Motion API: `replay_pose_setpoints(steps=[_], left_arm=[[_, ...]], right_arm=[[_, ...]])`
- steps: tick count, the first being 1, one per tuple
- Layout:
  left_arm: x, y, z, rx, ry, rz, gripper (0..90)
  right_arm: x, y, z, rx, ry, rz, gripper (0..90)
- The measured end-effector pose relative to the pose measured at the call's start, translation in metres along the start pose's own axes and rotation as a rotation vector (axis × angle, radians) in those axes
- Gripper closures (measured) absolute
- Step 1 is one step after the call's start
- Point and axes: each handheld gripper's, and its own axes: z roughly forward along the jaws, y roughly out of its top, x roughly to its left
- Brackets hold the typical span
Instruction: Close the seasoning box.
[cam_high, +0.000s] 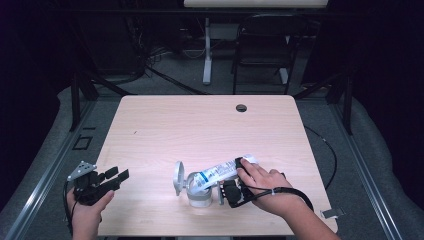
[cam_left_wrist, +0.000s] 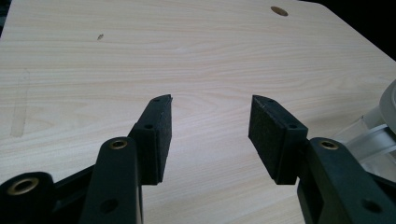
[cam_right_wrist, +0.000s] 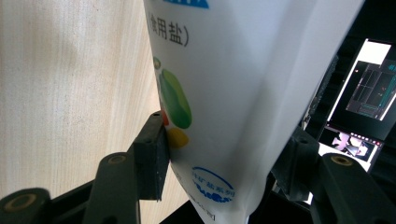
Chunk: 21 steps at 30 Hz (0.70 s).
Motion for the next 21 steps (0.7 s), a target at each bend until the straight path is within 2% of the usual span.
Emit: replay_pose_setpoints(steps=[16, 21], left_arm=[[-0.0002, 0.0001, 0.0000, -0.001, 0.000, 0.000, 49.7], [0.0001, 0.0001, -0.0001, 0.000, 0.001, 0.001, 49.7]], right_arm=[[-0.0013, 0.0010, -0.0017, 0.015, -0.007, -0.022, 44.9], [-0.0005, 0.0006, -0.0008, 0.004, -0.006, -0.015, 45.0]])
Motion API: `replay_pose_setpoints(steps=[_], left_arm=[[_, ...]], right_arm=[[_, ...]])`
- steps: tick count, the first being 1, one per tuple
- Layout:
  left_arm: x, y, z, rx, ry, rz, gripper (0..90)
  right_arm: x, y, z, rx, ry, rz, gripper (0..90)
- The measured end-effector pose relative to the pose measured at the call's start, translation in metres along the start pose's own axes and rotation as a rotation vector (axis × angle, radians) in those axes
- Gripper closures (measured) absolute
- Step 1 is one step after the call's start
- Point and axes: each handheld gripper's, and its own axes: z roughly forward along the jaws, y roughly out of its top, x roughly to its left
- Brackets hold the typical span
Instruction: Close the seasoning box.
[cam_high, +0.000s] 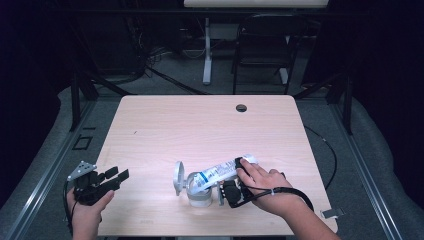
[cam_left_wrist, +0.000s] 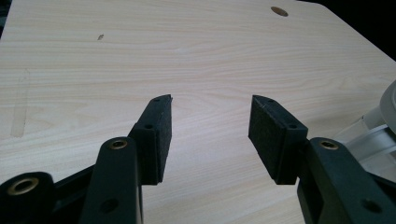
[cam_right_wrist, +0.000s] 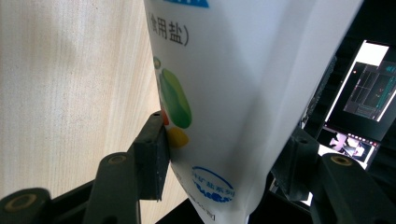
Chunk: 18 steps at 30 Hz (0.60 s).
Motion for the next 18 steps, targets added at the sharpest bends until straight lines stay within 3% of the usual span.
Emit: replay_pose_setpoints(steps=[18], left_arm=[[0.0005, -0.0005, 0.0004, -0.007, 0.003, -0.005, 49.7]], right_arm=[[-0.0005, 0.0005, -0.0001, 0.001, 0.005, -0.003, 45.1]])
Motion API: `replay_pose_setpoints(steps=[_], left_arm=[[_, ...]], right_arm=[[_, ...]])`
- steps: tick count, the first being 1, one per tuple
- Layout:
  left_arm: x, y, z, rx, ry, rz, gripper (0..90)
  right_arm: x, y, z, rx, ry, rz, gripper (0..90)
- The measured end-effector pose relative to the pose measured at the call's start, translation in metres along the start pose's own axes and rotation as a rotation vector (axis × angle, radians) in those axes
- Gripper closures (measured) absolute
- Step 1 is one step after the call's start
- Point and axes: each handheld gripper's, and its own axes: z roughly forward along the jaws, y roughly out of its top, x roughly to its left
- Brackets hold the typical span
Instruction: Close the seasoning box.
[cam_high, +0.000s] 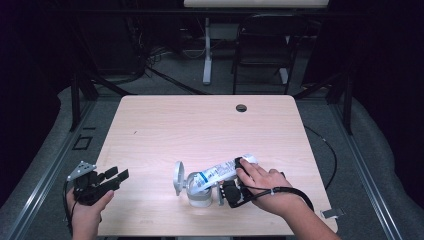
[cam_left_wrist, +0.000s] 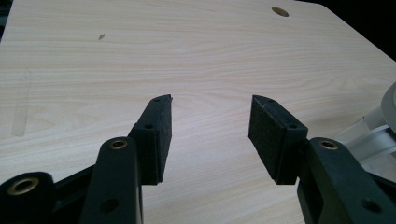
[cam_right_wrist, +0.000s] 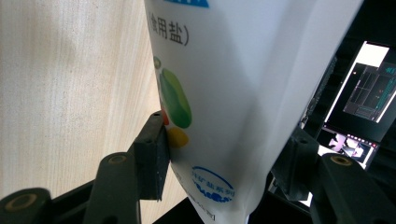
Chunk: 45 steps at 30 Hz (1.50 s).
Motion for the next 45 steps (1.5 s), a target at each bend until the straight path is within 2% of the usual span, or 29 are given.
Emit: replay_pose_setpoints(steps=[31, 36, 45], left_arm=[[0.0015, -0.0007, 0.0001, 0.006, 0.001, -0.004, 49.7], [0.0016, -0.0007, 0.0001, 0.006, 0.001, -0.003, 49.6], [0.0017, -0.0006, 0.0000, 0.005, 0.001, -0.003, 49.7]], right_arm=[[-0.0016, 0.0006, -0.0008, 0.002, 0.004, -0.013, 45.2], [-0.0028, 0.0015, -0.0022, 0.020, 0.001, -0.030, 45.2], [-0.0023, 0.0014, -0.0013, 0.009, 0.001, -0.027, 45.2]])
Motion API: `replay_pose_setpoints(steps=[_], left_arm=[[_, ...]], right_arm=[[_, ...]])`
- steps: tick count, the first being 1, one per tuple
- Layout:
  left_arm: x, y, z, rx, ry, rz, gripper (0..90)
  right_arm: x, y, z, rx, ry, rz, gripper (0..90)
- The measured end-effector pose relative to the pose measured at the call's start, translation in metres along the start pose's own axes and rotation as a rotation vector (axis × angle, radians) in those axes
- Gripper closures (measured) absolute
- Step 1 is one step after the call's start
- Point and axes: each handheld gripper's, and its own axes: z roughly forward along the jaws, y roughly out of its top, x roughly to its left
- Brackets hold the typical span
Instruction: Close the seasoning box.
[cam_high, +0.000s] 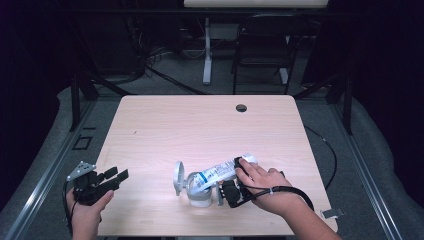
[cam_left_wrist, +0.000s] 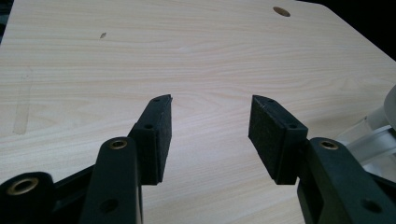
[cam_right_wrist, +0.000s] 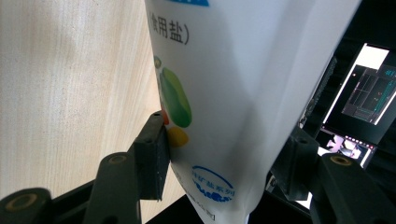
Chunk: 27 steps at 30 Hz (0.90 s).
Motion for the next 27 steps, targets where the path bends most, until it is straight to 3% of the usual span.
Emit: replay_pose_setpoints(steps=[27], left_arm=[[0.0005, -0.0002, 0.0001, 0.003, 0.000, -0.001, 49.6]], right_arm=[[-0.0007, 0.0009, -0.0003, 0.003, -0.002, -0.015, 45.3]])
